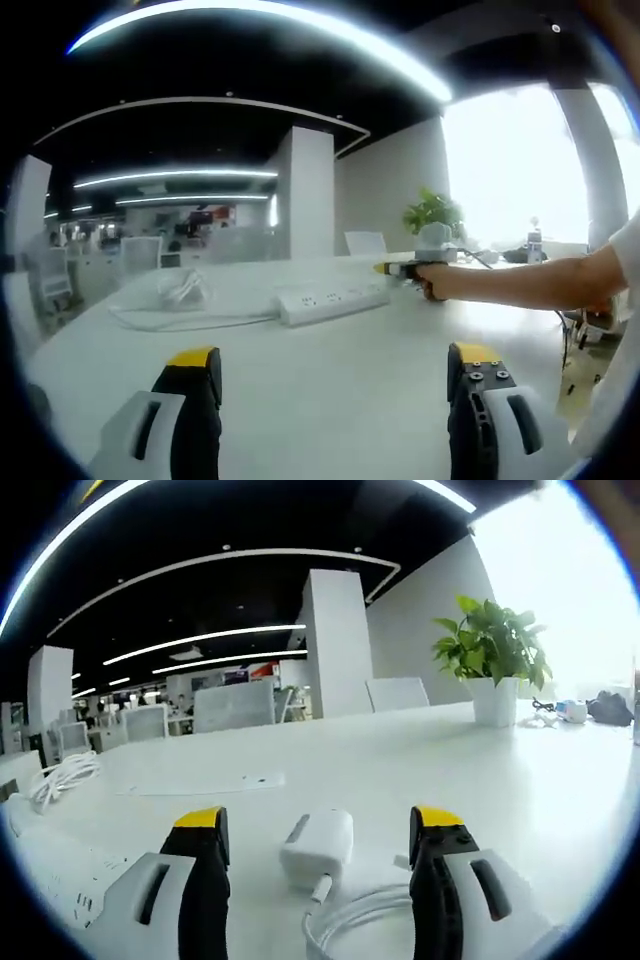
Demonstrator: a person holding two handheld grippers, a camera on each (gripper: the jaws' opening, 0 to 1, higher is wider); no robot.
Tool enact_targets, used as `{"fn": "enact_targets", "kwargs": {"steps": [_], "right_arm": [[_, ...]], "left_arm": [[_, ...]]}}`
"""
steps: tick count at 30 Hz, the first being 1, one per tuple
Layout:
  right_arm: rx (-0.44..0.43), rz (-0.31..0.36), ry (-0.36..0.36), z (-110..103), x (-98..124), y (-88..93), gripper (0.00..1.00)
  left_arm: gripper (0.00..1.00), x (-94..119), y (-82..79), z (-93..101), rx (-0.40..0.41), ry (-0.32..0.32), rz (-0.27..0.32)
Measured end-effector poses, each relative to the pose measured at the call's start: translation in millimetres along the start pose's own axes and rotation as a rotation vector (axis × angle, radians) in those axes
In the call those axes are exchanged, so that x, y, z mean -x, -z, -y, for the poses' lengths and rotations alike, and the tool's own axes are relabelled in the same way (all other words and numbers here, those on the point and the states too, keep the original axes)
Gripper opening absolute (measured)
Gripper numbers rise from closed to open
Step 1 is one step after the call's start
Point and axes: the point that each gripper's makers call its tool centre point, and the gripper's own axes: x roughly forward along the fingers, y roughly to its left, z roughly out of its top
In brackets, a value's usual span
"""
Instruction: Straighten the power strip on the desk, plug the charger into it
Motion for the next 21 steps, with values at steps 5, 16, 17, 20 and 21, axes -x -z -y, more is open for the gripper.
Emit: {"fn": "enact_targets", "kwargs": {"steps": [5,16,17,20,21], "right_arm": [[-0.003,-0.022,0.013,1.4,-4.3,3.2,0.72],[0.001,-0.062,0.016,2.1,-4.6,11.9,0.69],[0.011,-0.062,0.012,1.1,-4.6,11.9,0.68],[0.040,-0.066,0.007,-0.9,-5.1,12.8,0.66],[0.041,-0.066,0.007,-0.9,-5.2,12.8,0.65]], "left_arm": [[0.96,1.3,0.3,-1.9,0.000,-0.005,0.000],[0.96,1.4,0.6,-1.4,0.000,-0.005,-0.001],[0.96,1.0,1.3,-1.1,0.000,-0.004,-0.003],[0.96,0.0,1.9,-0.2,0.000,-0.004,-0.007],[0.96,-0.3,1.5,0.2,0.000,-0.003,-0.006]]}}
